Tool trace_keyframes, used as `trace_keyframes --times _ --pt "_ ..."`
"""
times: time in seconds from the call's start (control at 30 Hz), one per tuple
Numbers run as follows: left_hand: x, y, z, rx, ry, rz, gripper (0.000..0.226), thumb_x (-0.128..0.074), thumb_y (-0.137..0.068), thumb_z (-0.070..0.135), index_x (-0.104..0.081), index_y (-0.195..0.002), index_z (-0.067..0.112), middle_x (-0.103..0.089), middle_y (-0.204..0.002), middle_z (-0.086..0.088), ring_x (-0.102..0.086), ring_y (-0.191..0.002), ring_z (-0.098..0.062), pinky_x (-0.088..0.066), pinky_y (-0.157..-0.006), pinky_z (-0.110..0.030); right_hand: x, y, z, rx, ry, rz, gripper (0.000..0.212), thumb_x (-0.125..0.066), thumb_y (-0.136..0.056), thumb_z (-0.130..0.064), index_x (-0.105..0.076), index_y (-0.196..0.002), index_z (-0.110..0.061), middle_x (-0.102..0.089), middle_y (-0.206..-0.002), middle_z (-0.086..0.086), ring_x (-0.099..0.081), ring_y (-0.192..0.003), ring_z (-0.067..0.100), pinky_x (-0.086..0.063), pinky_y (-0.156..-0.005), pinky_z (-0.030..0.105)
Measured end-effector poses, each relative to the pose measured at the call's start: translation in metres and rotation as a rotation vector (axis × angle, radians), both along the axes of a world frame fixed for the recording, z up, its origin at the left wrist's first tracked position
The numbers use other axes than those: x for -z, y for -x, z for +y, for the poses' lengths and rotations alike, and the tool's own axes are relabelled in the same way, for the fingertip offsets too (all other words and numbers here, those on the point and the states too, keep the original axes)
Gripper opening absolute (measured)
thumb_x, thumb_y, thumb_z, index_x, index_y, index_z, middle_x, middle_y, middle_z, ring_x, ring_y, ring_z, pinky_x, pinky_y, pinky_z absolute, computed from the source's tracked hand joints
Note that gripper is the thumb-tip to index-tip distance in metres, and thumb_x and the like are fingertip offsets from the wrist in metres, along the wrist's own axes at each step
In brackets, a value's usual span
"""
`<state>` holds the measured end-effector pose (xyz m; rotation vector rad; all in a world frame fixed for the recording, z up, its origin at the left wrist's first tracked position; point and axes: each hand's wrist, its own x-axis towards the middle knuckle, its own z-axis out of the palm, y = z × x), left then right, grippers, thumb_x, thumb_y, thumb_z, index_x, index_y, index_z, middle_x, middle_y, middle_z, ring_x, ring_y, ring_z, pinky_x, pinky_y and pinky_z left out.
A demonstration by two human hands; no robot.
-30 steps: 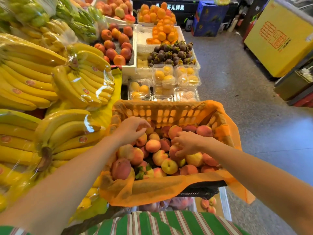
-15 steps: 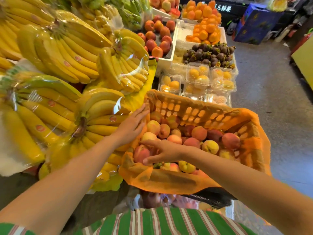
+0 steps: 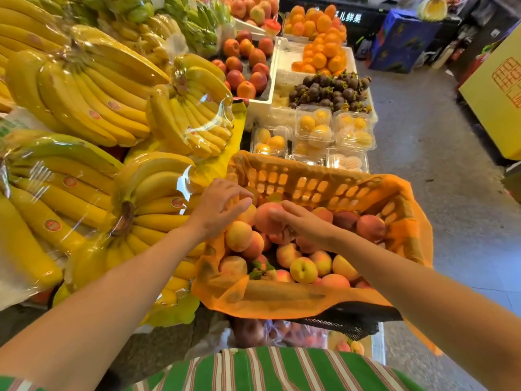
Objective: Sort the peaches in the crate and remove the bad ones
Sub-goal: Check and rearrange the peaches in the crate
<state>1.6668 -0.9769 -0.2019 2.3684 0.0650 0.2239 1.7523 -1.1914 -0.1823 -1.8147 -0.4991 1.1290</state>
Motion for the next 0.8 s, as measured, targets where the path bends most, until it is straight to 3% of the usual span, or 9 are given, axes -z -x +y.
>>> trace_keyframes --times 0.07,0.17,0.27,0.37,0.47,0.6,0.7,0.8 --pt "-0.011 -0.002 -0.013 0.084 0.108 0.074 0.058 -0.052 -0.077 0.067 -0.060 -0.122 0.032 -0.060 -0.111 0.010 -0.051 -0.104 -0.007 -0.041 -0.088 -0.022 -0.008 -0.006 -0.005 0.086 0.030 0.024 0.048 -0.040 -0.096 -0.054 -0.057 -0.123 -0.018 -0.063 -0.106 0.004 -0.059 -0.088 0.016 -0.048 -0.084 0.034" --pt "-0.019 -0.009 -0.037 0.183 0.160 0.194 0.075 -0.072 -0.070 0.062 -0.043 -0.135 0.039 -0.054 -0.116 0.012 -0.054 -0.101 -0.005 -0.045 -0.083 -0.018 -0.020 -0.008 -0.008 0.078 0.100 -0.035 0.055 -0.035 -0.096 -0.058 -0.064 -0.112 -0.014 -0.066 -0.090 0.007 -0.061 -0.079 0.015 -0.048 -0.076 0.026" --pt "-0.018 -0.019 -0.053 0.210 0.223 0.207 0.064 -0.077 -0.071 0.052 -0.051 -0.127 0.034 -0.055 -0.123 0.011 -0.053 -0.110 -0.008 -0.047 -0.086 -0.017 -0.022 -0.004 -0.010 0.022 0.102 0.001 0.058 -0.036 -0.094 -0.061 -0.065 -0.104 -0.011 -0.066 -0.079 0.014 -0.063 -0.070 0.020 -0.052 -0.068 0.028" --pt "-0.020 -0.024 -0.056 0.209 0.455 0.263 0.050 -0.081 -0.074 0.033 -0.058 -0.117 0.034 -0.055 -0.118 0.007 -0.058 -0.105 -0.010 -0.055 -0.083 -0.024 -0.018 -0.009 -0.015 0.118 0.031 0.076 0.051 -0.037 -0.095 -0.059 -0.063 -0.099 -0.016 -0.065 -0.072 0.012 -0.063 -0.063 0.020 -0.054 -0.066 0.032" --pt "-0.024 -0.024 -0.050 0.144 0.671 0.276 0.045 -0.081 -0.075 0.014 -0.060 -0.111 0.031 -0.058 -0.117 0.003 -0.062 -0.101 -0.013 -0.054 -0.075 -0.020 -0.016 -0.017 -0.018 0.217 -0.019 0.134 0.054 -0.033 -0.098 -0.056 -0.059 -0.100 -0.009 -0.068 -0.082 0.018 -0.064 -0.067 0.024 -0.053 -0.067 0.032" --pt "-0.027 -0.018 -0.029 -0.071 0.780 0.179 0.052 -0.081 -0.067 0.036 -0.062 -0.114 0.024 -0.060 -0.119 -0.003 -0.061 -0.103 -0.019 -0.053 -0.070 -0.020 -0.005 -0.018 -0.010 0.060 0.032 0.023 0.037 -0.053 -0.098 -0.034 -0.054 -0.124 -0.009 -0.067 -0.105 0.012 -0.067 -0.086 0.021 -0.055 -0.082 0.038" --pt "-0.027 -0.009 -0.012 -0.156 0.914 0.199 0.056 -0.077 -0.060 0.043 -0.063 -0.111 0.024 -0.063 -0.115 -0.008 -0.065 -0.099 -0.026 -0.056 -0.065 -0.028 0.005 -0.008 0.014 -0.123 0.132 -0.060 0.046 -0.064 -0.092 -0.031 -0.047 -0.133 -0.020 -0.060 -0.114 0.002 -0.064 -0.099 0.014 -0.055 -0.085 0.031" --pt "-0.024 0.000 0.002 -0.186 0.946 0.230 0.065 -0.075 -0.055 0.046 -0.063 -0.115 0.023 -0.062 -0.117 -0.012 -0.067 -0.091 -0.028 -0.054 -0.057 -0.029 0.025 0.002 0.042 -0.290 0.235 -0.275 0.059 -0.070 -0.085 -0.037 -0.044 -0.134 -0.019 -0.053 -0.126 0.004 -0.056 -0.113 0.020 -0.051 -0.096 0.038"
